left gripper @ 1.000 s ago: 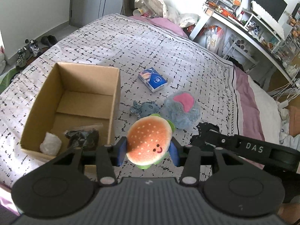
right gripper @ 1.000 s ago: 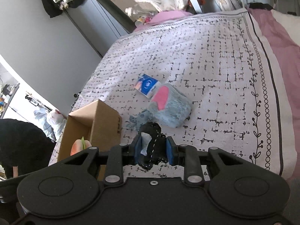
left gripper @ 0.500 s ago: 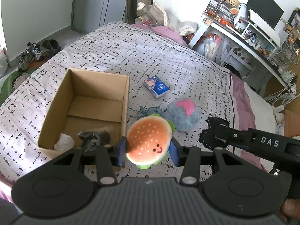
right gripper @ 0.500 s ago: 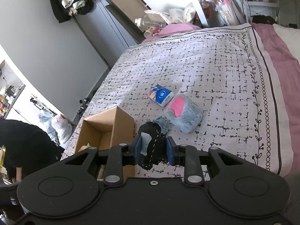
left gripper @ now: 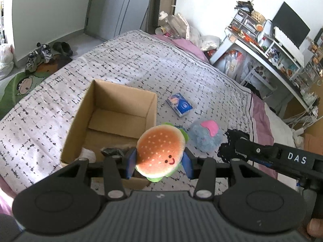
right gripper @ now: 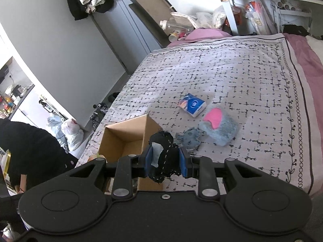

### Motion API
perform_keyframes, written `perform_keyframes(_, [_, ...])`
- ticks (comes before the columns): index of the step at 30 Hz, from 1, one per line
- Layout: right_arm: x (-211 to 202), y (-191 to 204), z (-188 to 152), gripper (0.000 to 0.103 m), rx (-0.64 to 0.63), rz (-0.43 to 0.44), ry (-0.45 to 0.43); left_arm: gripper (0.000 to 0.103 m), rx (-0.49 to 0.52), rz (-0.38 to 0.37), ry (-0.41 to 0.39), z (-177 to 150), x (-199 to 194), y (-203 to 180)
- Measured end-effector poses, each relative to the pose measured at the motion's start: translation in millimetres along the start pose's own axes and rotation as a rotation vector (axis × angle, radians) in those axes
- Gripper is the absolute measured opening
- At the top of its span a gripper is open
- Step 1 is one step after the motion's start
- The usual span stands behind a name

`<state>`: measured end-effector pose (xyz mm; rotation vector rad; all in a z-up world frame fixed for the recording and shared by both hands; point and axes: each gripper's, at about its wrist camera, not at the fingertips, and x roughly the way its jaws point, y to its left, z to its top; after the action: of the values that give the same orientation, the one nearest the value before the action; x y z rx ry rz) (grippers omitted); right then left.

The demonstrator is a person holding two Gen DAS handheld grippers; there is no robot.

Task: Organize soft objects
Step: 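Carry the burger plush and black beaded item over the box with both tools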

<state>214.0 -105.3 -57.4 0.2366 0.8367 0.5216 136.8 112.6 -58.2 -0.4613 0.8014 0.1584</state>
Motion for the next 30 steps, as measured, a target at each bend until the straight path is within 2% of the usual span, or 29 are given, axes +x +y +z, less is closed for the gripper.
perform_keyframes(12, [16, 29, 2, 0.028, -0.036, 0.013, 0.021, 0.046, -0.049, 0.011, -0.008, 12, 5, 32])
perform_keyframes(30, [60, 60, 6, 0.028, -0.065, 0.03, 0.068, 0.047, -0.145, 0.064, 0.025, 26, 42, 83])
